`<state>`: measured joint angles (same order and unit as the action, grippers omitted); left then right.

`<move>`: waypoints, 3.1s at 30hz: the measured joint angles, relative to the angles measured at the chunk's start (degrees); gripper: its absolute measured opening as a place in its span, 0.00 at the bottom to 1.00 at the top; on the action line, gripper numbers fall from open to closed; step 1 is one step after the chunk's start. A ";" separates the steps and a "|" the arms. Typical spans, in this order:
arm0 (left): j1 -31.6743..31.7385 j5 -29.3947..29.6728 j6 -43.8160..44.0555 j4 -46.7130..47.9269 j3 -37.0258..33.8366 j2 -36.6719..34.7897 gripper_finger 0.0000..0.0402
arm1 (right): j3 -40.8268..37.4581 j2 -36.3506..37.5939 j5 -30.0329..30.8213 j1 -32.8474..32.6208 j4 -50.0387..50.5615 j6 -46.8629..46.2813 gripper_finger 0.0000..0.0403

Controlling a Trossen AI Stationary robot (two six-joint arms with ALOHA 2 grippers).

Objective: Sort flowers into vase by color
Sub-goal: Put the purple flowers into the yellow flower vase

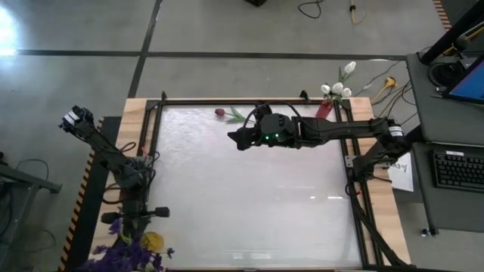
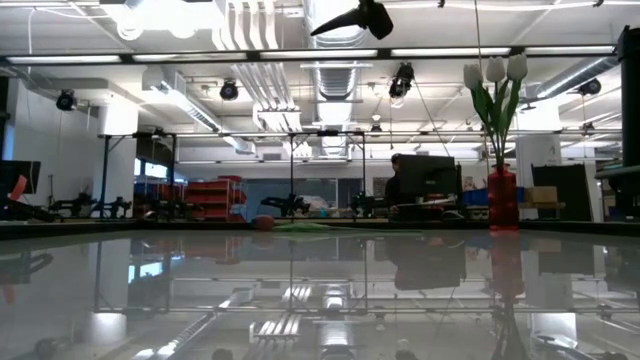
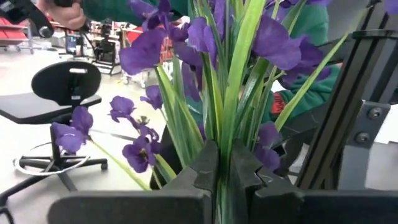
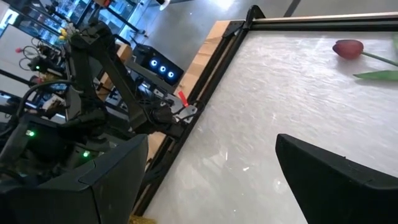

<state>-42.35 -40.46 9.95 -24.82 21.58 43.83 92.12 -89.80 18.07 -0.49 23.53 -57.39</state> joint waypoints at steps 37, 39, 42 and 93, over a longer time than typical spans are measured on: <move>0.02 0.95 -0.22 2.43 -4.50 -2.73 0.00 | 0.02 0.00 0.01 -0.02 0.00 -0.52 0.86; 0.00 0.48 1.35 2.48 -4.50 -2.73 0.00 | 0.00 0.00 0.01 -0.02 0.00 -0.52 0.86; 0.00 0.46 2.85 2.88 -4.50 -2.71 0.00 | 0.01 0.00 0.01 -0.02 0.00 -0.52 0.86; -1.14 5.01 6.26 17.33 -4.50 -4.26 0.05 | 0.02 0.00 0.06 0.00 0.24 -0.55 0.86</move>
<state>-43.48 -35.45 16.21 -7.49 17.08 39.57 92.14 -89.80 18.13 -0.49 23.77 -57.93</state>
